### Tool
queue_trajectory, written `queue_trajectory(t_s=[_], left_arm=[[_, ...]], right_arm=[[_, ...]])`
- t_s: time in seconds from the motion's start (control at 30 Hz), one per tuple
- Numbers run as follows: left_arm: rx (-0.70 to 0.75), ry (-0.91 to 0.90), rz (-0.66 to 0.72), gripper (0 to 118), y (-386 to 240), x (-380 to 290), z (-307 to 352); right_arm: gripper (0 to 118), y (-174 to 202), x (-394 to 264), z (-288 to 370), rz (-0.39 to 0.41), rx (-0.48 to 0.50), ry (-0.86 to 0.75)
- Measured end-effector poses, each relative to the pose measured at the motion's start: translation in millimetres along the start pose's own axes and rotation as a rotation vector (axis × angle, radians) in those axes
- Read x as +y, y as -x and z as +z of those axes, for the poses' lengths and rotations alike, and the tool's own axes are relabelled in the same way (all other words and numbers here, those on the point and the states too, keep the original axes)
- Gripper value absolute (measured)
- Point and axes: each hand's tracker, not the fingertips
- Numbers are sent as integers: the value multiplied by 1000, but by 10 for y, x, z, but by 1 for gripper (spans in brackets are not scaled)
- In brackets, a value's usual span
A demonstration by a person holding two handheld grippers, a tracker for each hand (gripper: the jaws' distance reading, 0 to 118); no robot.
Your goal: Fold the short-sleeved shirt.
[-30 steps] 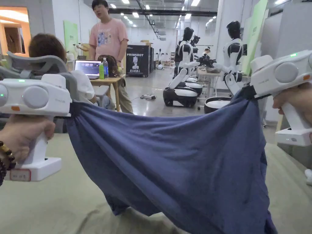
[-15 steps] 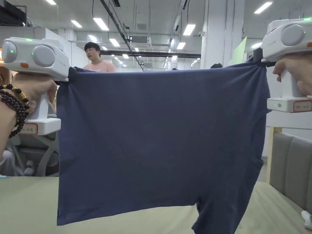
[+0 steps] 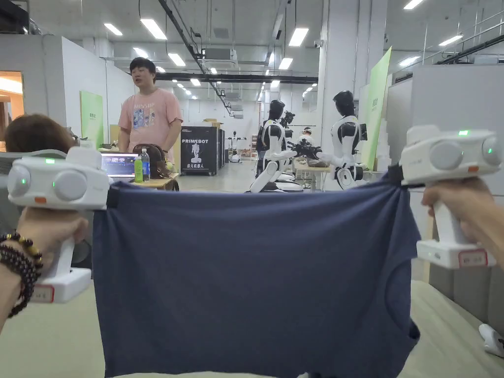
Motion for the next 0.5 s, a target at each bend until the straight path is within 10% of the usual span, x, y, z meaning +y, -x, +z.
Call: queue_trajectory(t_s=[0.5], left_arm=[[-103, 73, 9, 3, 339, -1429, 1497]], right_arm=[[3, -115, -1600, 1576, -77, 181, 105]])
